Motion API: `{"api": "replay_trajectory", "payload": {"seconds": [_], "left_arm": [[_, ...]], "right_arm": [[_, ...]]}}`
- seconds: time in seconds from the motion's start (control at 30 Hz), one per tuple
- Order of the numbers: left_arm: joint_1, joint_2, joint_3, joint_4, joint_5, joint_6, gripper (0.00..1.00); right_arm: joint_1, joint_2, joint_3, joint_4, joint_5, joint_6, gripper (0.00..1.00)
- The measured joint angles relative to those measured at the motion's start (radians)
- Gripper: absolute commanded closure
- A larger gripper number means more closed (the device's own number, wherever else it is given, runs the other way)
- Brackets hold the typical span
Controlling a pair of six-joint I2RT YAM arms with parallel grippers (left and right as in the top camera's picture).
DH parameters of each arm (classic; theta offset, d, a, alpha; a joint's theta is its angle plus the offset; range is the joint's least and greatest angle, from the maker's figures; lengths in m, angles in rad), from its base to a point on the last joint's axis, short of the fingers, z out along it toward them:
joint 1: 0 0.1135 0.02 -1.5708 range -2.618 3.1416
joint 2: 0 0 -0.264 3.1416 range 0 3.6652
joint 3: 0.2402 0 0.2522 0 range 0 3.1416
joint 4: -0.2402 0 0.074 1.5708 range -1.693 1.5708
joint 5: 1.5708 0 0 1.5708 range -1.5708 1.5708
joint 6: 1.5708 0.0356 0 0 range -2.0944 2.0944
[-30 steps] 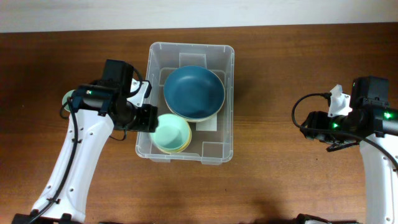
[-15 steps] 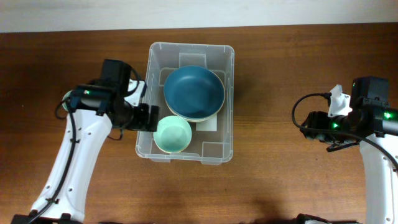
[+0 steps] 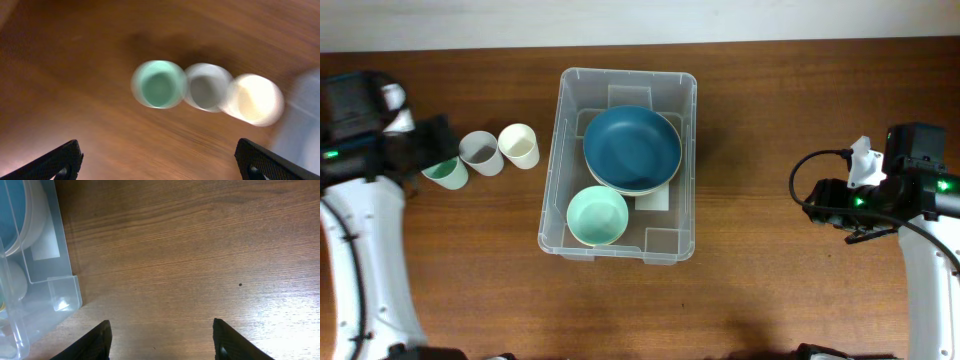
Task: Pack container
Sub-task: 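Move the left gripper to the mint green cup and grasp it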
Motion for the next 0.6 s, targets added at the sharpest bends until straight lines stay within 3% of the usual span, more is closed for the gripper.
{"api": "replay_trajectory", "payload": {"seconds": [0.2,0.6], "left_arm": [[0.15,0.153,0.001,0.023,-0.015,-0.052,0.0],[0.15,0.459,0.0,0.132,0.022,-0.087,0.0]], "right_arm": [[0.0,0.0,0.0,0.0,0.0,0.0,0.39],[0.0,0.0,0.0,0.0,0.0,-0.001,0.35]]}}
